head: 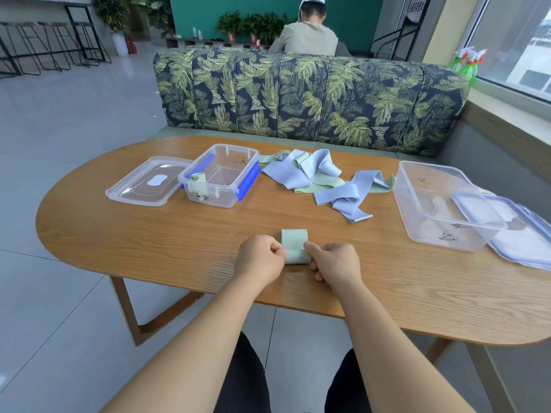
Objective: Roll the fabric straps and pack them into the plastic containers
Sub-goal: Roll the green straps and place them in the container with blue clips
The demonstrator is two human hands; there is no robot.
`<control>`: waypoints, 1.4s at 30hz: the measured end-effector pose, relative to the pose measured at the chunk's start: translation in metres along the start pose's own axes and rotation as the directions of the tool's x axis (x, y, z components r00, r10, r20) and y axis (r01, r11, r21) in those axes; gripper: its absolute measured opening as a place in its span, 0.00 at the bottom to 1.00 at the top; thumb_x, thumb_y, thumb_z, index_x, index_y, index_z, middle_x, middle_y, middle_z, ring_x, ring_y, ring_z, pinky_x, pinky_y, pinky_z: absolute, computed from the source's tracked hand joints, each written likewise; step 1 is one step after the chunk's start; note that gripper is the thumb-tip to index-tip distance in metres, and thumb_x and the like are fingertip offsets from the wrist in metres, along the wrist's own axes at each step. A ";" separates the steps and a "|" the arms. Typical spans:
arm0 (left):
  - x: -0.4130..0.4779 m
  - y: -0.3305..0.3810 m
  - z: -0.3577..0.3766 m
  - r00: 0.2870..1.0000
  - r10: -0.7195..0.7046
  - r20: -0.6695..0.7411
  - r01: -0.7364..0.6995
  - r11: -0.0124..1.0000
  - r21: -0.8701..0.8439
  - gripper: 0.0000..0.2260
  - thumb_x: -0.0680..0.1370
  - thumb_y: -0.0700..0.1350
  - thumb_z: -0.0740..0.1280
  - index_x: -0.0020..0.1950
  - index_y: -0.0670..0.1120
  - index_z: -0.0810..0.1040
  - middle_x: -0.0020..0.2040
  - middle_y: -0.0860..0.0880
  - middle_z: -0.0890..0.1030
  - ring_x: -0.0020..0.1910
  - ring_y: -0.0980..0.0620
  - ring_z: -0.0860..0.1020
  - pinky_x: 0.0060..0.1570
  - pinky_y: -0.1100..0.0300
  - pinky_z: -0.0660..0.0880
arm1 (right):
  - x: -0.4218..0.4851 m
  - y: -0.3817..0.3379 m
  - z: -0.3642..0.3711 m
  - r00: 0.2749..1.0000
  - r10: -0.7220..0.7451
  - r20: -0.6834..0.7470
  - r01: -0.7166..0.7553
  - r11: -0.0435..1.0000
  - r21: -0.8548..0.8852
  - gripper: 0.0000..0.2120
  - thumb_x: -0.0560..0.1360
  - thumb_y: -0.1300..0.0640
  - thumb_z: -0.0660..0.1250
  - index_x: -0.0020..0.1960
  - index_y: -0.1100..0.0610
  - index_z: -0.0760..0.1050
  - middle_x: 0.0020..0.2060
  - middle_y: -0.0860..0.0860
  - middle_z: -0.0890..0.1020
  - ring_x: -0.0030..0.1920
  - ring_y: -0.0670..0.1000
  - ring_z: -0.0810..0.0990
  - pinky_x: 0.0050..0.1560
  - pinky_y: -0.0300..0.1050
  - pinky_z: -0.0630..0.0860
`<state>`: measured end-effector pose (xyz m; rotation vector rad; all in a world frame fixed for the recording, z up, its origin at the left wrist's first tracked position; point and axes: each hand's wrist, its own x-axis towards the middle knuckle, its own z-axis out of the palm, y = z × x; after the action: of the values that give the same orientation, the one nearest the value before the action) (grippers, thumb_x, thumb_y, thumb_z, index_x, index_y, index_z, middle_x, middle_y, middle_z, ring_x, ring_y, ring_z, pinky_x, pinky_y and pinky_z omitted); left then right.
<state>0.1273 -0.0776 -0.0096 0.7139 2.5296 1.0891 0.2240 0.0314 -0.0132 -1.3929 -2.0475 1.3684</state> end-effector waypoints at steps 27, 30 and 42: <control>0.027 -0.005 0.006 0.998 -0.037 0.052 0.039 0.999 -0.029 0.08 0.73 0.51 0.69 0.41 0.48 0.83 0.33 0.52 0.83 0.40 0.51 0.82 0.48 0.51 0.79 | 0.015 -0.007 0.007 1.000 0.002 -0.010 -0.002 0.999 0.041 0.14 0.72 0.46 0.69 0.37 0.56 0.76 0.28 0.51 0.82 0.23 0.47 0.77 0.38 0.48 0.76; 0.033 -0.001 0.002 0.993 -0.086 0.081 0.088 0.996 -0.028 0.12 0.72 0.53 0.68 0.42 0.44 0.83 0.35 0.48 0.84 0.39 0.48 0.83 0.47 0.50 0.80 | 0.014 -0.007 0.009 1.000 -0.028 -0.012 0.029 0.996 0.081 0.08 0.70 0.50 0.69 0.41 0.55 0.76 0.32 0.49 0.83 0.22 0.45 0.76 0.34 0.46 0.73; 0.045 -0.001 0.008 0.994 -0.001 0.107 0.011 0.996 -0.092 0.22 0.69 0.50 0.75 0.62 0.53 0.76 0.57 0.55 0.79 0.53 0.52 0.79 0.57 0.51 0.76 | 0.029 -0.016 0.010 1.000 0.013 0.005 -0.014 0.998 0.062 0.12 0.71 0.47 0.69 0.40 0.56 0.76 0.29 0.52 0.83 0.26 0.49 0.78 0.42 0.51 0.80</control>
<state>0.0931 -0.0492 -0.0190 0.7196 2.3742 1.1272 0.1946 0.0490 -0.0122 -1.3813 -1.9845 1.4296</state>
